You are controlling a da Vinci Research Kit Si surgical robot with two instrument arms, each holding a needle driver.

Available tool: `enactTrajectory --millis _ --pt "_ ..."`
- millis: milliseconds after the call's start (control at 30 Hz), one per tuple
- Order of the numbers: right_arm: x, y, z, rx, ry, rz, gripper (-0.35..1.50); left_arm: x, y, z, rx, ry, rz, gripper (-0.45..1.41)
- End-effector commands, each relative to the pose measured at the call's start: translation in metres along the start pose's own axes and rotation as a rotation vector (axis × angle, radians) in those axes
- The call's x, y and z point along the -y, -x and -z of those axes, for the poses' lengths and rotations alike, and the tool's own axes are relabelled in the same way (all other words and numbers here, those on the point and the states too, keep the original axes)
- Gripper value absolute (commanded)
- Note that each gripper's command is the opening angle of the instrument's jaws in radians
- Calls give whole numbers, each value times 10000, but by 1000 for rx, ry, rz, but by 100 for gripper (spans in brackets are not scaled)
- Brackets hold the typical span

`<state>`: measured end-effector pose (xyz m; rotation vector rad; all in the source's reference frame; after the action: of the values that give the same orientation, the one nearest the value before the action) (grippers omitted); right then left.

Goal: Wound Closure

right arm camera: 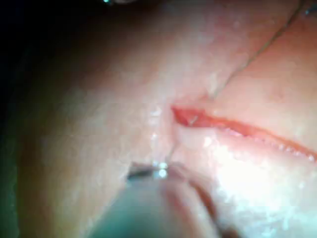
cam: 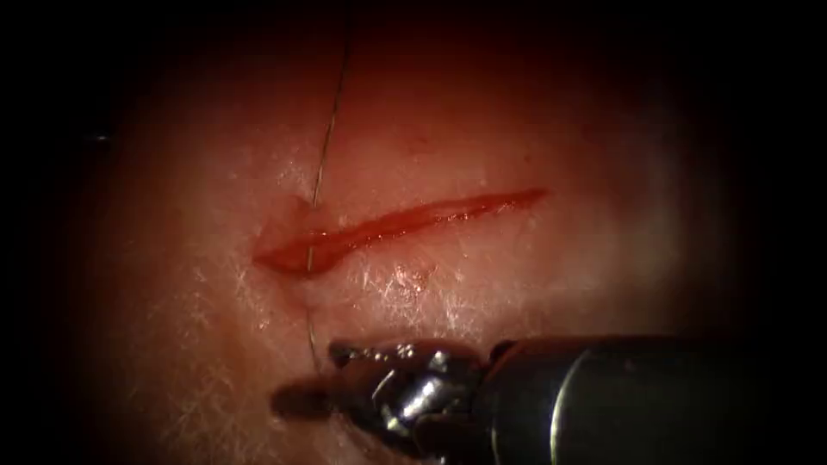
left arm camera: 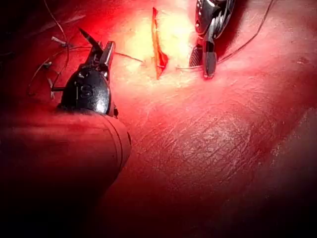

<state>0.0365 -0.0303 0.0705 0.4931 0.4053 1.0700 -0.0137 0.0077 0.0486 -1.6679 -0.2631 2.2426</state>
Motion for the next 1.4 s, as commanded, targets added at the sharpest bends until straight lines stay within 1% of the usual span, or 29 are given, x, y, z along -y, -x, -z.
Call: enactTrajectory --millis 33,67,100,133,167,200,333,367,400,500,667,833,867,1067,1200,1233,1333,1367,1400 --pt "0 3 -18 -3 3 4 67 1 6 -6 -1 2 0 -45" --pt "-2 4 -23 -4 10 6 61 1 6 -6 -1 2 0 -45" --pt "-5 6 -29 10 25 11 12 0 6 -6 -1 2 0 -45" --pt "-5 6 -29 10 25 11 12 0 6 -6 -1 2 0 -45" --pt "-7 9 -30 43 26 15 -35 0 6 -6 -1 2 0 -45" --pt "-8 11 -30 64 30 18 -35 0 6 -6 -1 2 0 -45" --pt "-12 22 -21 66 50 25 -35 1 6 -5 -1 3 0 -45" --pt "-14 30 -15 70 49 45 -35 1 6 -5 -1 3 0 -45" --pt "-14 30 -15 70 49 45 -35 1 6 -5 -1 3 0 -45" --pt "-15 45 -5 93 49 81 -35 1 6 -6 -1 3 0 -45" --pt "-13 70 8 125 23 116 -35 1 6 -6 -1 3 0 -45" --pt "-9 98 26 183 6 155 -35 1 6 -5 -1 3 0 -45" --pt "-9 98 26 183 6 155 -35 1 6 -5 -1 3 0 -45" --pt "-12 124 49 236 -22 187 -35 1 6 -5 -1 3 0 -45" --pt "-14 131 55 247 -24 196 -35 1 6 -5 -2 3 0 -45" --pt "-16 136 58 265 -27 202 -35 1 6 -5 -2 3 0 -45" --pt "-18 139 60 274 -30 206 -35 1 6 -5 -1 3 0 -45" --pt "-19 146 62 298 -37 219 -35 1 6 -5 -2 4 0 -45" --pt "-19 146 62 298 -37 219 -35 1 6 -5 -2 4 0 -45"
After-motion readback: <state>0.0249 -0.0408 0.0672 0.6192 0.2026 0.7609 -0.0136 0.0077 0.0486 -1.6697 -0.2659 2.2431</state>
